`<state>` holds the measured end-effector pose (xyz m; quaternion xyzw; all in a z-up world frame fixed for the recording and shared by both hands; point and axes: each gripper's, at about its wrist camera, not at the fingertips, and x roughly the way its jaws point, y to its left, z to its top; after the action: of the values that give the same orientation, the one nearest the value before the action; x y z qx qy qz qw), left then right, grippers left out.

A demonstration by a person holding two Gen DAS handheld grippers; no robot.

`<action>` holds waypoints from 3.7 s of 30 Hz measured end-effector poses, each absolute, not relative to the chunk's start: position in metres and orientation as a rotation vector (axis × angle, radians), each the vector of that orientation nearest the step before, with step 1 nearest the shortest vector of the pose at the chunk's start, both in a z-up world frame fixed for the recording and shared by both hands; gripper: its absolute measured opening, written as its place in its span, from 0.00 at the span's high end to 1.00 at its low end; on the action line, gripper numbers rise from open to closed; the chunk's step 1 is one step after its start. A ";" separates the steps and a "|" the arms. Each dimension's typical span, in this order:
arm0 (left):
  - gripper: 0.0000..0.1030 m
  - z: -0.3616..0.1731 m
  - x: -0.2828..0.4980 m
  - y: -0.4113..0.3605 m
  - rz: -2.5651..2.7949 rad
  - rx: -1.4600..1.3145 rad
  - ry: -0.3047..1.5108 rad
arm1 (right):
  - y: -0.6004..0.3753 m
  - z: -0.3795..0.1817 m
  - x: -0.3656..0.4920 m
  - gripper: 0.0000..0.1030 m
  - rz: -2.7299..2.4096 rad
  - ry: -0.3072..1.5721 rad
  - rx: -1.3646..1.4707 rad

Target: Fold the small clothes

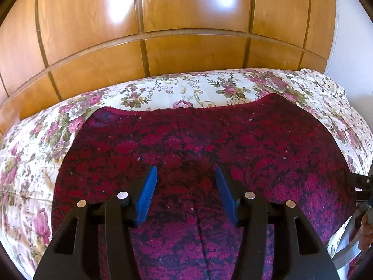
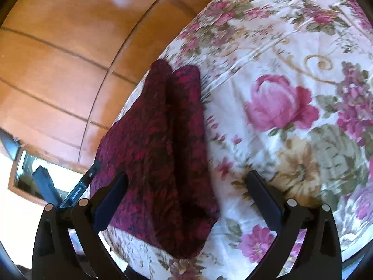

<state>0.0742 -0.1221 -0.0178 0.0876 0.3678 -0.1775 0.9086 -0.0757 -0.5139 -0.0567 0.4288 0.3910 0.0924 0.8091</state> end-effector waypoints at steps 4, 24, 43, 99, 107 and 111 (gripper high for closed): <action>0.50 -0.021 0.075 -0.123 -0.370 0.173 0.764 | -0.503 -0.057 -0.072 0.02 0.264 0.844 0.923; 0.50 -0.030 0.080 -0.113 -0.402 0.086 0.785 | -0.464 -0.048 -0.060 0.47 0.191 0.865 0.760; 0.72 -0.037 0.094 -0.068 -0.472 -0.060 0.870 | -0.447 -0.005 -0.056 0.60 0.175 0.831 0.630; 0.85 0.015 0.126 0.078 -0.522 -0.268 0.907 | -0.236 0.030 0.009 0.40 0.631 0.737 0.104; 0.78 -0.006 0.115 0.086 -0.374 -0.203 0.872 | -0.171 0.011 -0.005 0.34 0.479 0.612 -0.223; 0.78 0.006 0.102 0.070 -0.357 -0.080 0.816 | -0.204 0.029 0.011 0.29 0.629 0.728 -0.072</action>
<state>0.1021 0.0696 0.0057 -0.0385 0.3945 -0.1728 0.9017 0.0108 -0.2036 0.0288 -0.0347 0.3502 0.3026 0.8858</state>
